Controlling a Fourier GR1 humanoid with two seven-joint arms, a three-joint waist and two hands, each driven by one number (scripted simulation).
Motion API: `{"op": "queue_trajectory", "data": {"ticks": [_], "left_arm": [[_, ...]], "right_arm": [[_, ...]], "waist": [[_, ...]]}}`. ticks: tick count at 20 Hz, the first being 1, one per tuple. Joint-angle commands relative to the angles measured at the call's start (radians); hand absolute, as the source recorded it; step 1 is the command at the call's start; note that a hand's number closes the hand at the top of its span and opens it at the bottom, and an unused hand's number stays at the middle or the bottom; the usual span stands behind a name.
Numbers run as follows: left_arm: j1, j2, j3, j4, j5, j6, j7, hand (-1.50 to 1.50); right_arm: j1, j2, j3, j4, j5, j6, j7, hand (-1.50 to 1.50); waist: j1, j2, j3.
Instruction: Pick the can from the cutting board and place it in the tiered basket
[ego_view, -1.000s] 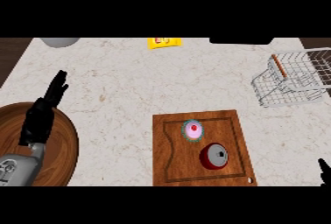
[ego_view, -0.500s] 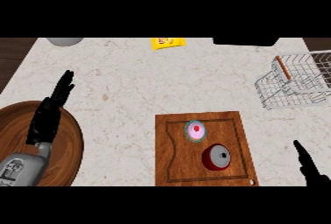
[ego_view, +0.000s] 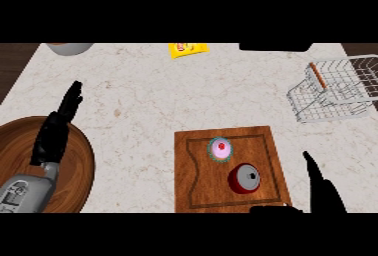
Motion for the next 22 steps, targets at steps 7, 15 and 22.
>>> {"op": "queue_trajectory", "data": {"ticks": [7, 15, 22], "left_arm": [[0.010, 0.020, 0.047, 0.043, 0.016, -0.037, -0.034, 0.00], [0.032, -0.001, 0.038, 0.022, 0.007, -0.039, -0.024, 0.00], [0.050, 0.012, 0.042, -0.039, 0.006, -0.044, 0.022, 0.00]], "right_arm": [[-0.103, 0.178, 0.021, 0.105, 0.199, 0.195, 0.237, -1.50], [-0.124, 0.181, 0.021, 0.129, 0.239, 0.224, 0.237, -1.50], [-0.101, 0.181, 0.065, 0.187, 0.230, 0.163, 0.237, -1.50]], "waist": [[-0.018, -0.002, 0.000], [-0.020, -0.005, 0.002], [-0.011, -0.009, 0.003]]}}
